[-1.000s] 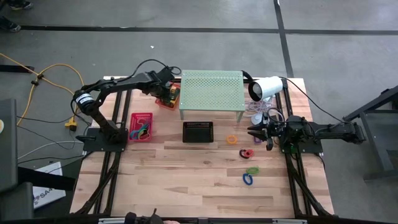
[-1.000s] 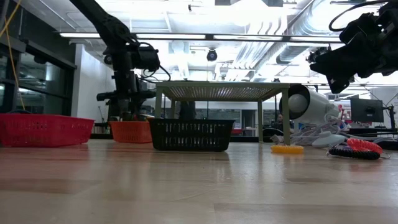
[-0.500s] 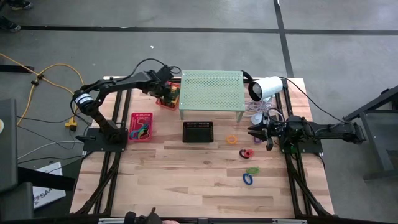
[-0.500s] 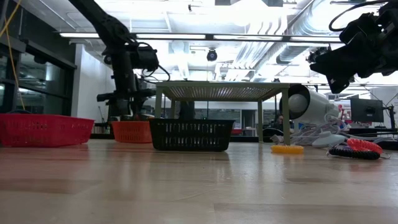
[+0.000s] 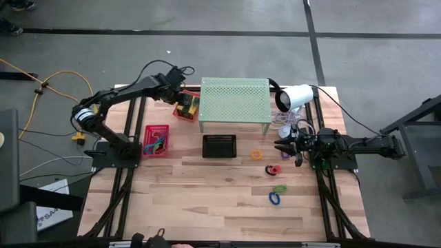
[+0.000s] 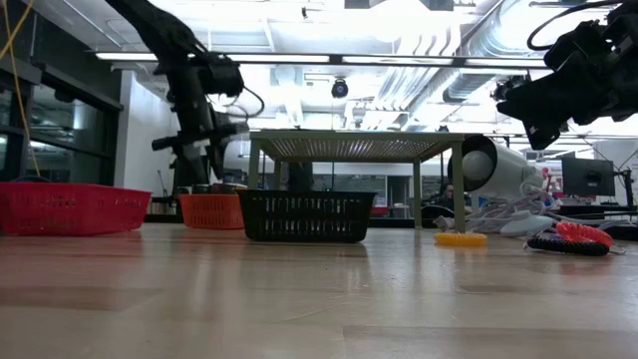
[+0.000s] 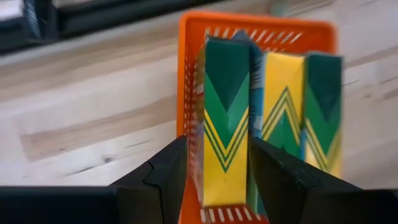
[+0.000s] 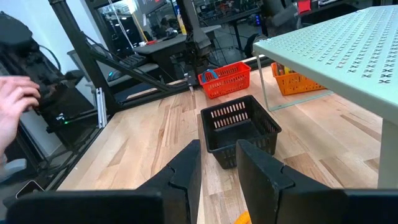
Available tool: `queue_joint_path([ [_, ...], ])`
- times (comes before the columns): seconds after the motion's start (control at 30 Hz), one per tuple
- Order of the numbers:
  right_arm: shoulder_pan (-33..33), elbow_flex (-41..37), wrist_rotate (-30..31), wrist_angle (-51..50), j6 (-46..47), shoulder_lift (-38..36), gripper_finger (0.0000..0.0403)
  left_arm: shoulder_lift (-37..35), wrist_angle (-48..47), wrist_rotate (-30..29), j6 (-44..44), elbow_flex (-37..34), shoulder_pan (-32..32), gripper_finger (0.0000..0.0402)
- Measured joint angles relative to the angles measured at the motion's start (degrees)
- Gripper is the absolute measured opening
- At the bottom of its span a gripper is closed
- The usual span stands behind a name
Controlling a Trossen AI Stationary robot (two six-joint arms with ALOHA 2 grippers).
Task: Pick & Place Office Desk Supplies
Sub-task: Put the crayon box into the orange bin on the shelf, then put the orange spring rubber band into the black bin on the shelf
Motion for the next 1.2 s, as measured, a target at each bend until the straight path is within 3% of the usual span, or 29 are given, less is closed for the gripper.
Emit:
queue_joint_path([
  [0.2, 0.0, 0.0, 0.0, 0.0, 0.0, 0.0, 0.0090, -4.7, -2.4, -1.2, 1.2, 0.0, -0.3, 0.0166],
  [0.57, 0.0, 0.0, 0.0, 0.0, 0.0, 0.0, 0.0090, -5.0, -4.7, -1.4, 2.6, 0.0, -1.5, 0.0166],
  [0.87, 0.0, 0.0, 0.0, 0.0, 0.0, 0.0, 0.0090, -5.6, -6.1, 3.0, 11.3, 0.0, -2.5, 0.0166],
  [1.2, 0.0, 0.0, 0.0, 0.0, 0.0, 0.0, 0.0090, -10.3, -12.4, 3.6, 21.8, 0.0, -5.7, 0.0166],
])
